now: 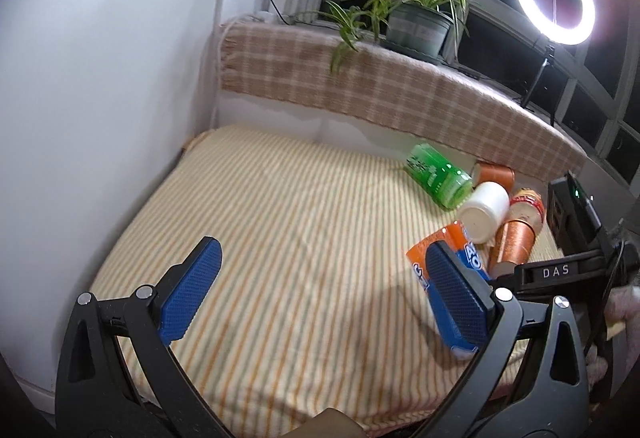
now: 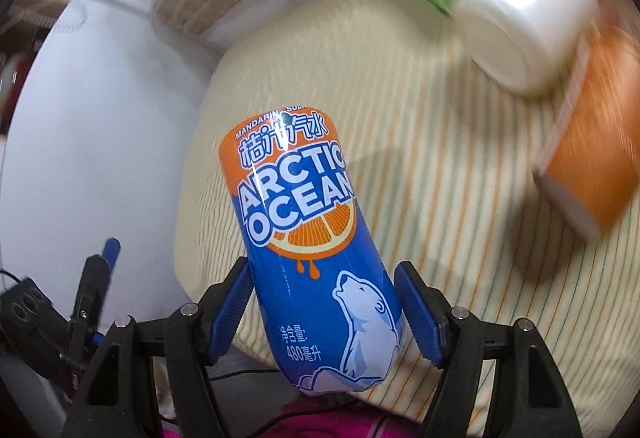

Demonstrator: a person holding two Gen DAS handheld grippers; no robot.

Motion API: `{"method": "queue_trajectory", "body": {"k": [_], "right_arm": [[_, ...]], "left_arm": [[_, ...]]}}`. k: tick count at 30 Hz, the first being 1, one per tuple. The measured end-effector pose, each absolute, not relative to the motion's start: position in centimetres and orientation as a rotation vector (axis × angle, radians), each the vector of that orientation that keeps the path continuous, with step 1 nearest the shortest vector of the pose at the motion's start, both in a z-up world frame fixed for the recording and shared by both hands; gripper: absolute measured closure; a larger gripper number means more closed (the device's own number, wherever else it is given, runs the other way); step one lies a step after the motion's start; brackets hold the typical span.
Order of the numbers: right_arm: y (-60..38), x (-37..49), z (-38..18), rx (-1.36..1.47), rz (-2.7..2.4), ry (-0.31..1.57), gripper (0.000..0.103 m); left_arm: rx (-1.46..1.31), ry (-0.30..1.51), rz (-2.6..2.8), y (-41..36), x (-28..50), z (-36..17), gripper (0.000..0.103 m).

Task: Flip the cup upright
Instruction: 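Lift the bottle with the right tool and rotate it toward the left tool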

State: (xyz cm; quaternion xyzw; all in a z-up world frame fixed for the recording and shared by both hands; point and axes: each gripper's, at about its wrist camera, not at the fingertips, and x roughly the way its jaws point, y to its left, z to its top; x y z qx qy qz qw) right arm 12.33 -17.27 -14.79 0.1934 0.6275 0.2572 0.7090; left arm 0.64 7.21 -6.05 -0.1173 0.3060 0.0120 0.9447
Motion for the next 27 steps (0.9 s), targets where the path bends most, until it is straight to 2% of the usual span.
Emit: {"method": "queue_trajectory", "body": {"k": [12,14,16,22,27], "right_arm": [[-20.2,10.1,-17.5,0.633,0.47,1.386,0.026],[-20.5,10.3,-17.3,0.642,0.487,1.378,0.021],[-20.4,10.5,-17.3,0.629,0.504,1.367,0.015],[-20.6,9.9,-15.5,0.557,0.543,1.299,0.013],[-23.0,7.1,-12.2,0.362,0.483,1.113,0.013]], "left_arm": [[-0.262,0.684,-0.052,5.7,1.7,-6.9,0.0],[-0.264,0.691,-0.057,5.6,1.9,-6.9,0.0],[-0.268,0.702,-0.064,5.6,2.1,-6.9,0.0],[-0.322,0.765,-0.134,5.4,3.0,-7.4,0.0],[-0.418,0.869,-0.252,4.3,4.8,-8.5,0.0]]}}
